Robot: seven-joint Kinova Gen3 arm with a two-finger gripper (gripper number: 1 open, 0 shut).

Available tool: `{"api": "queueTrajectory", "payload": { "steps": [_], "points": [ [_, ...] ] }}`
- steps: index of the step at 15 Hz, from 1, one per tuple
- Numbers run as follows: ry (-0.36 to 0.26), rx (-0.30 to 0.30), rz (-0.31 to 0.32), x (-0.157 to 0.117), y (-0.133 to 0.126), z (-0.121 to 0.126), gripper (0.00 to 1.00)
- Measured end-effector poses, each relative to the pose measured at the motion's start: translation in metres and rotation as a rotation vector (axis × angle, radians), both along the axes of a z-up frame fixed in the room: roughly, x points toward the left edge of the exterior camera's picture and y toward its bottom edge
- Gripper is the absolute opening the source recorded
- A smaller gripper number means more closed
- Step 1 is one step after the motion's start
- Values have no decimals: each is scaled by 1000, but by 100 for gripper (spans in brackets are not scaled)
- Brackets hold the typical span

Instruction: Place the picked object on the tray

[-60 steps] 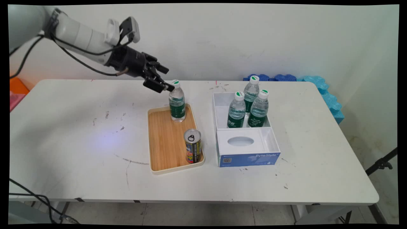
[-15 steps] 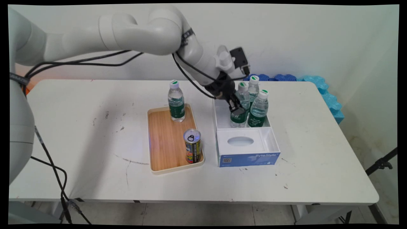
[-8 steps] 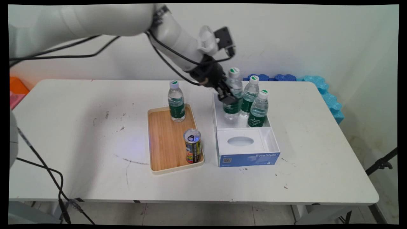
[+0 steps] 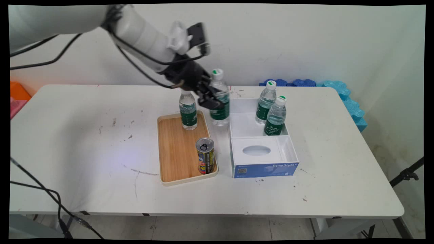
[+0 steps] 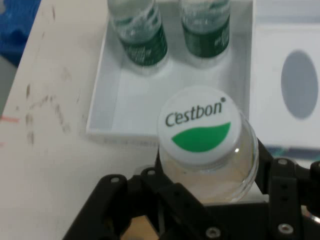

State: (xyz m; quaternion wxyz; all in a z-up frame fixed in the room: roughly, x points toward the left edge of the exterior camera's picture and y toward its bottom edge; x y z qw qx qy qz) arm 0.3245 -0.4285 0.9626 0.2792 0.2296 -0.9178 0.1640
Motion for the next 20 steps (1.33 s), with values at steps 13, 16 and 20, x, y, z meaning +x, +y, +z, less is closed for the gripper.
{"api": "queueTrajectory", "payload": {
  "steps": [13, 16, 20],
  "points": [
    [-36, 24, 93, 107, 34, -40, 0],
    [-44, 27, 106, 120, 34, -51, 0],
    [-54, 25, 123, 135, 33, -67, 0]
  ]
}}
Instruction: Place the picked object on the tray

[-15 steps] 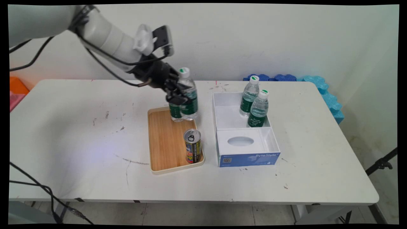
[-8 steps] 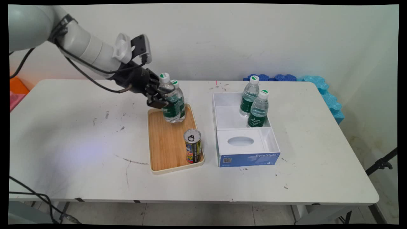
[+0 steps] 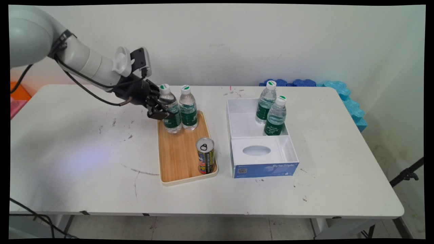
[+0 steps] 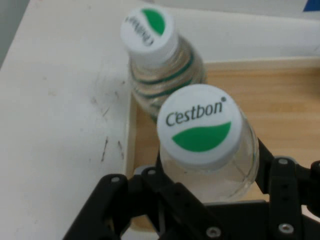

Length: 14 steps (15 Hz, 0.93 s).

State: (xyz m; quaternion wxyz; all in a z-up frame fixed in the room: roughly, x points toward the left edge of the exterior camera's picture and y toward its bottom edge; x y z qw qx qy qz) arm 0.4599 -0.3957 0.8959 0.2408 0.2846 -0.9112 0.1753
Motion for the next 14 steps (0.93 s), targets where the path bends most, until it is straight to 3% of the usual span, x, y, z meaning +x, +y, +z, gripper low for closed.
{"api": "queueTrajectory", "payload": {
  "steps": [12, 13, 14],
  "points": [
    [-11, -3, 39, 23, -6, -37, 0],
    [-11, -3, 41, 24, -6, -40, 100],
    [-10, -3, 41, 25, -7, -41, 100]
  ]
}}
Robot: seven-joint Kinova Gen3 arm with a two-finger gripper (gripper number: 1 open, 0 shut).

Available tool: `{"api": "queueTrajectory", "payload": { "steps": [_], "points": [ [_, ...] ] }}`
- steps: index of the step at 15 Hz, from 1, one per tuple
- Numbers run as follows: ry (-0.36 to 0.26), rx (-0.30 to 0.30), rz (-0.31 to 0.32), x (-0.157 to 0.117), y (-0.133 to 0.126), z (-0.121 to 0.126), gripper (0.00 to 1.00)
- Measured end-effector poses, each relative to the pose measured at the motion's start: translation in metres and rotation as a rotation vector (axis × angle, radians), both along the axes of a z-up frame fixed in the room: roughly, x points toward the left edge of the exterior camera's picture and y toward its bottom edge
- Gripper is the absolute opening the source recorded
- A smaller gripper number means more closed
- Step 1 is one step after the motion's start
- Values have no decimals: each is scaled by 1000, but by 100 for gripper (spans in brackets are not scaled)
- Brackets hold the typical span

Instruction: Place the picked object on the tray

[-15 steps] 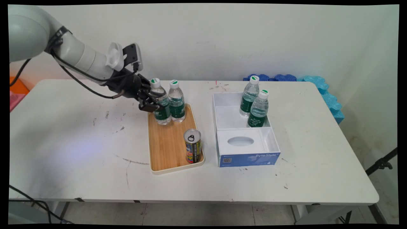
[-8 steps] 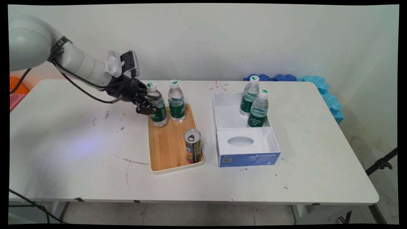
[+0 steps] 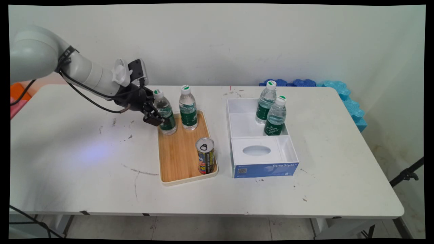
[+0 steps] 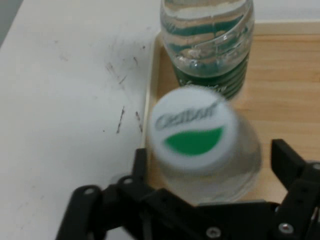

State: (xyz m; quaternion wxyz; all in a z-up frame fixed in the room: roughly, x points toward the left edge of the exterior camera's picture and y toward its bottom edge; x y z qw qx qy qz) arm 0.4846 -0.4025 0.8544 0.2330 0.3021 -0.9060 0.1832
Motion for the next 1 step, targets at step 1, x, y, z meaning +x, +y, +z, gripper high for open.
{"api": "queueTrajectory", "payload": {
  "steps": [1],
  "points": [
    [1, -1, 1, 1, 0, -1, 100]
  ]
}}
